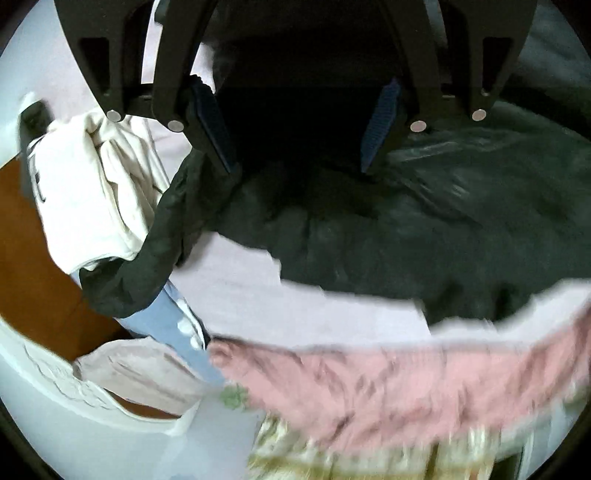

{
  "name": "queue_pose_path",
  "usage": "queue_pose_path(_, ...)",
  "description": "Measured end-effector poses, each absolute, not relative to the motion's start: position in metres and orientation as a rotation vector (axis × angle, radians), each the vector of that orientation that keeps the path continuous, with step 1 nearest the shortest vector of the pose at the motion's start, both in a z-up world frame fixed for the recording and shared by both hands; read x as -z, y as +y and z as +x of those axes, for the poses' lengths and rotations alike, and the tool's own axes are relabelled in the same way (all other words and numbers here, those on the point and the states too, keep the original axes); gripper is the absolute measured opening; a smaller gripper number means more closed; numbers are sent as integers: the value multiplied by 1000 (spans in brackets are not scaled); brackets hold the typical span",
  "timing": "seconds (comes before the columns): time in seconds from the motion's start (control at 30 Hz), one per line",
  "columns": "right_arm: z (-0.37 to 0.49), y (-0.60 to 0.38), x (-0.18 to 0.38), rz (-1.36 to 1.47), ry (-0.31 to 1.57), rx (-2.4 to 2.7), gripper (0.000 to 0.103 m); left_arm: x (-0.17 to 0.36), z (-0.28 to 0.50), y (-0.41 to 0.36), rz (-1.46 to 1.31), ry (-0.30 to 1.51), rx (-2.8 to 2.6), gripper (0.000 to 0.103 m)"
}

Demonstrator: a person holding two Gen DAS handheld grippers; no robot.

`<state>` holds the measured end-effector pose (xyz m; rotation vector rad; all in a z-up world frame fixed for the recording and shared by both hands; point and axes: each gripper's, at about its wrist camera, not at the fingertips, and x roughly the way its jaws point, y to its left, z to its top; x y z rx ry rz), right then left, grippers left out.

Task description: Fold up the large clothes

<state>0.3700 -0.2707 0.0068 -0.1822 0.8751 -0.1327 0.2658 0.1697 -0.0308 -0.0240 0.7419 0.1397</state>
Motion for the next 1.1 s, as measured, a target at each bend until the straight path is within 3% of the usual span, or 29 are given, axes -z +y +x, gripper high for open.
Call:
queue_pose_path(0.2,364,-263,-28,82,877,-120,70,17,267,163,-163,711,33,79)
queue_pose_path(0.23,368,-265,-24,157,888,-169,60,19,270,162,-176,722,45,74)
queue_pose_path(0.27,368,-265,-18,192,899,-199,45,21,273,160,-182,734,57,57)
queue_pose_path(0.3,371,-264,-10,224,928,-248,6,25,278,158,-192,760,79,45)
queue_pose_path(0.33,377,-261,1,229,977,-290,3,29,283,157,-203,788,97,26)
queue_pose_path(0.37,379,-262,9,221,993,-280,3,35,286,155,-204,813,95,17)
queue_pose_path(0.5,390,-279,41,173,1080,-140,2,57,295,154,-103,909,-59,5)
queue_pose_path(0.67,394,-316,52,340,1099,-155,0,65,294,169,-124,899,-187,3)
queue_pose_path(0.93,388,-322,53,331,1069,-100,0,66,291,167,-84,893,-227,3)
queue_pose_path(1.1,374,-333,28,330,1016,-75,0,31,274,158,-90,744,-130,4)
